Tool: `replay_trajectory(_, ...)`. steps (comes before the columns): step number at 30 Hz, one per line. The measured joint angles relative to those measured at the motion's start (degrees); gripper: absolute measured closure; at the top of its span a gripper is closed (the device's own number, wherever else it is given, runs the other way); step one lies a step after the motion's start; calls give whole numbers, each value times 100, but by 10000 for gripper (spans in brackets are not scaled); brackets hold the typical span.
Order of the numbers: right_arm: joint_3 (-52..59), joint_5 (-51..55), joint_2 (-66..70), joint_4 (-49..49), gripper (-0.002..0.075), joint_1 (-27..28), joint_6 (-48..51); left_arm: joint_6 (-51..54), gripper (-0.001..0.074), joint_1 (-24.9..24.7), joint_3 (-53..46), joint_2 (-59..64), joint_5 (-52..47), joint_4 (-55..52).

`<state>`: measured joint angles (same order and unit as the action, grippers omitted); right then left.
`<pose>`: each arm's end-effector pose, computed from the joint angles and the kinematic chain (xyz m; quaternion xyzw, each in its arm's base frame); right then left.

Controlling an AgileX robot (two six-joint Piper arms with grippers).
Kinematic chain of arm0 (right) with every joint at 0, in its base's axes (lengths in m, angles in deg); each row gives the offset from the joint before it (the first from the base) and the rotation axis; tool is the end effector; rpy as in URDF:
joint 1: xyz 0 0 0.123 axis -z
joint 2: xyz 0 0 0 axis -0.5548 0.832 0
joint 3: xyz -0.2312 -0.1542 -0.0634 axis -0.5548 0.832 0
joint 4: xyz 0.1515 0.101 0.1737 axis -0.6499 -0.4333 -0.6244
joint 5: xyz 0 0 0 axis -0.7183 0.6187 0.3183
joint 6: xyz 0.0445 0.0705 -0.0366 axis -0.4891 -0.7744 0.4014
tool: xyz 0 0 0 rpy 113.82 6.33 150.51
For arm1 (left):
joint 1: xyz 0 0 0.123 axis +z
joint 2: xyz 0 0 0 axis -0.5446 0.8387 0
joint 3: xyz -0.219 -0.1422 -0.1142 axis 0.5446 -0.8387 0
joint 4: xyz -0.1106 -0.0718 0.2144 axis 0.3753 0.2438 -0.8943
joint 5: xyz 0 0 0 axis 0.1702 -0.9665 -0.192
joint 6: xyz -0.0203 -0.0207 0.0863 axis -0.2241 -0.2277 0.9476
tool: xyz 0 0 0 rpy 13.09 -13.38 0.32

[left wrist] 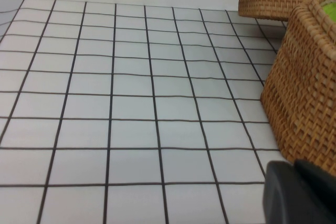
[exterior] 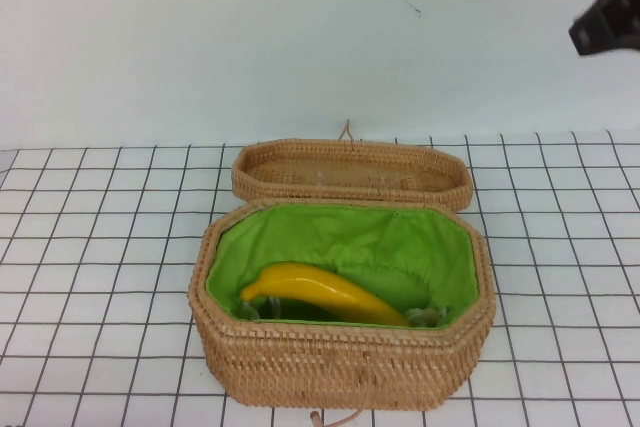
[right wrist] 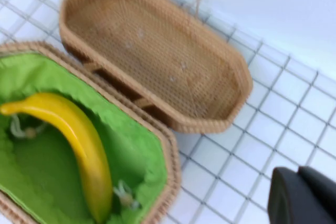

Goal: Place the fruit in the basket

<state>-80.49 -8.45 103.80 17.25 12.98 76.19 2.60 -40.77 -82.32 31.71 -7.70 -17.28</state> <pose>0.2845 0.1173 0.4345 -0.2600 0.8759 0.0840 0.3978 0.0545 -0.0112 0.1738 -0.0153 0.7890 -0.1206 0.6023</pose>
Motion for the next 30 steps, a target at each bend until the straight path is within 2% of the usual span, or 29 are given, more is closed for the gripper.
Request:
replay_trajectory(6, 2875, -2116, -1495, -246, 725, 0, 0, 0, 735, 0, 0, 0, 0, 0)
replay_trajectory(11, 4304, -2739, -2394, -232, 725, 0, 36, 0, 735, 0, 0, 0, 0, 0)
replay_trajectory(18, 4847, -2264, -2592, -223, 725, 0, 36, 0, 735, 0, 0, 0, 0, 0)
replay_trajectory(24, 4899, -2004, -2350, -223, 725, 0, 25, 0, 735, 0, 0, 0, 0, 0)
replay_trajectory(30, 4899, -1922, -2753, -184, 725, 0, 25, 0, 735, 0, 0, 0, 0, 0)
